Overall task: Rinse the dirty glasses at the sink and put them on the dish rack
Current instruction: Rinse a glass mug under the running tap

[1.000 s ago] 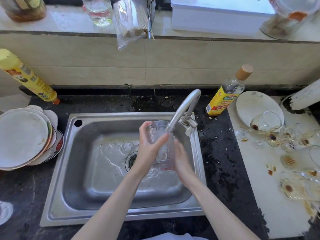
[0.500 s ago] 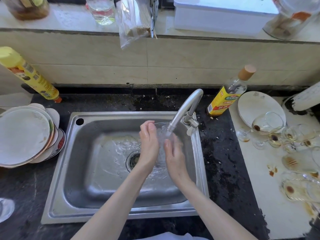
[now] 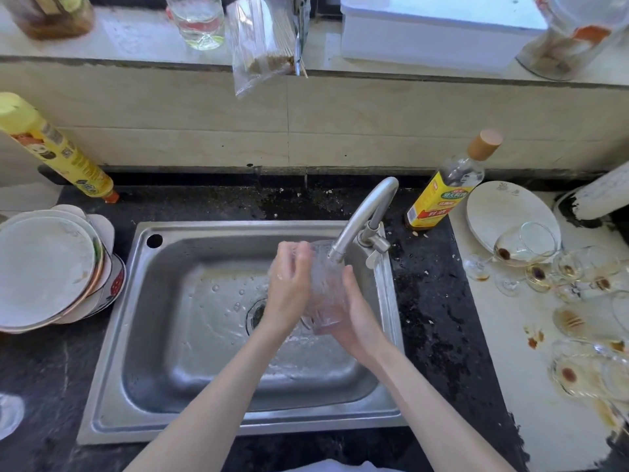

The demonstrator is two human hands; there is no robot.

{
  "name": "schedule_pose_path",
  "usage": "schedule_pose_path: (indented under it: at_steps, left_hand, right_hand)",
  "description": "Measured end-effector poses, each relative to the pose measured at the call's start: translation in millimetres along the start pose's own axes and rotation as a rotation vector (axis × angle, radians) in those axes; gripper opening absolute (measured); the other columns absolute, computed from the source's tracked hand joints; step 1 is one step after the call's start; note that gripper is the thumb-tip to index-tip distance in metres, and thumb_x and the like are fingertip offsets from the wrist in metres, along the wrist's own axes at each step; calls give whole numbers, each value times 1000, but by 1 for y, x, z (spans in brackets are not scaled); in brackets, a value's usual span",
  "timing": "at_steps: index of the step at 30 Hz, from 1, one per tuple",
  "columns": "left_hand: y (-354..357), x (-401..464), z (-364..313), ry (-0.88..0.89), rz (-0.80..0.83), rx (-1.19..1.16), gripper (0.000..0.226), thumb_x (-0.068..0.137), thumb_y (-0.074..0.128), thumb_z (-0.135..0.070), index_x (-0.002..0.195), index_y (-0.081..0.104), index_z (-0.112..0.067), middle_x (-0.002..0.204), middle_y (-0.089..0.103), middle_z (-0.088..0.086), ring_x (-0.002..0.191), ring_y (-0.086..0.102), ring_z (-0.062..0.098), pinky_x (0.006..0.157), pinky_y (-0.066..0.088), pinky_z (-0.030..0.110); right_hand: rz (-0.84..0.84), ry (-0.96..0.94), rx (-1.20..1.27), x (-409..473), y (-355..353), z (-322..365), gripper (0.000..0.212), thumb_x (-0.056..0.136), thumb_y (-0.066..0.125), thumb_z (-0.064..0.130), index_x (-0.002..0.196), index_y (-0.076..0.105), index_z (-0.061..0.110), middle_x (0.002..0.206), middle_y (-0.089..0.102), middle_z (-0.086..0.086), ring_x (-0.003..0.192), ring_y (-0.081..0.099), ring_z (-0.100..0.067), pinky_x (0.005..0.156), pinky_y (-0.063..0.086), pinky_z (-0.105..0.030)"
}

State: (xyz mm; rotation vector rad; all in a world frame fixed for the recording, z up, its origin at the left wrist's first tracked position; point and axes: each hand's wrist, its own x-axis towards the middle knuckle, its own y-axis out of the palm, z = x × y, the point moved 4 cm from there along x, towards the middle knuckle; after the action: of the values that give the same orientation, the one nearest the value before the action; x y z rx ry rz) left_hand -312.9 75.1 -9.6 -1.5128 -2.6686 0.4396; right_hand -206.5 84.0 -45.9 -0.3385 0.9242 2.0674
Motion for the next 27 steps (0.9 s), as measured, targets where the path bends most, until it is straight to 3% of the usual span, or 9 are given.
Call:
schedule_pose_path:
  at_steps: [3, 4, 5, 6, 10, 14, 18, 22, 27]
  left_hand:
    - [-9, 2, -2, -24, -106, 7, 42, 101, 30, -23, 61, 39, -16, 62, 25, -8, 51, 35, 5, 58, 27, 33]
    - [-10, 3, -3, -34, -114, 7, 45, 101, 30, -23, 61, 46, -11, 55, 45, -4, 51, 40, 10, 58, 30, 35]
    - [-10, 3, -3, -43, -123, 15, 46, 101, 30, -23, 61, 49, -10, 80, 60, 2, 52, 44, 13, 58, 33, 33]
    - [-10, 4, -4, -55, -143, 30, 47, 101, 31, -23, 57, 45, -14, 55, 46, -8, 51, 42, 11, 56, 32, 28]
    - [-8, 1, -1, 34, -176, 177, 45, 100, 34, -23, 56, 25, -24, 52, 28, -8, 51, 26, 9, 54, 17, 27]
    - [9, -13, -9, 410, 95, 454, 37, 99, 25, -36, 64, 30, -24, 61, 32, -11, 61, 32, 17, 59, 17, 26]
    - [17, -34, -2, 834, 360, 827, 8, 81, 58, -19, 79, 53, -13, 75, 55, -2, 75, 43, 18, 78, 31, 26]
    - [10, -33, -7, 847, 426, 899, 35, 52, 77, 0, 69, 51, -17, 62, 58, -5, 62, 56, 19, 77, 36, 25]
    - [-1, -28, -8, 787, 475, 843, 35, 53, 79, 2, 72, 56, -16, 59, 62, -7, 57, 58, 16, 73, 39, 21]
  right_hand:
    - [5, 36, 109, -1, -1, -5, 61, 88, 27, 58, 121, 61, 19, 117, 66, -7, 102, 64, -17, 80, 51, -29]
    - [-12, 63, 153, 1, -1, -7, 60, 89, 29, 58, 117, 64, 19, 114, 68, -6, 98, 65, -18, 79, 51, -30]
    - [-42, 97, 187, 3, -2, -9, 59, 88, 32, 59, 113, 66, 18, 108, 69, -6, 91, 66, -18, 75, 51, -31]
    - [-77, 129, 191, 4, -3, -11, 60, 86, 35, 62, 112, 67, 18, 102, 70, -5, 85, 66, -18, 71, 50, -31]
    - [-196, 301, 309, 5, -5, -26, 57, 88, 41, 63, 96, 69, 13, 85, 71, -9, 82, 60, -24, 78, 43, -37]
    - [-185, 273, 437, 12, 0, -24, 38, 92, 45, 47, 93, 63, 14, 90, 62, -6, 82, 58, -21, 76, 42, -33]
    - [-189, 114, 534, 19, -16, -18, 32, 95, 29, 13, 74, 53, 9, 64, 56, -6, 58, 57, -17, 59, 47, -28]
    - [-133, 45, 497, 23, -16, -5, 34, 80, 42, 20, 75, 71, 2, 74, 66, -13, 65, 64, -23, 55, 51, -26]
    - [-117, 178, 313, 28, -27, 3, 49, 97, 38, 40, 94, 71, 4, 94, 70, -16, 82, 68, -25, 62, 55, -31]
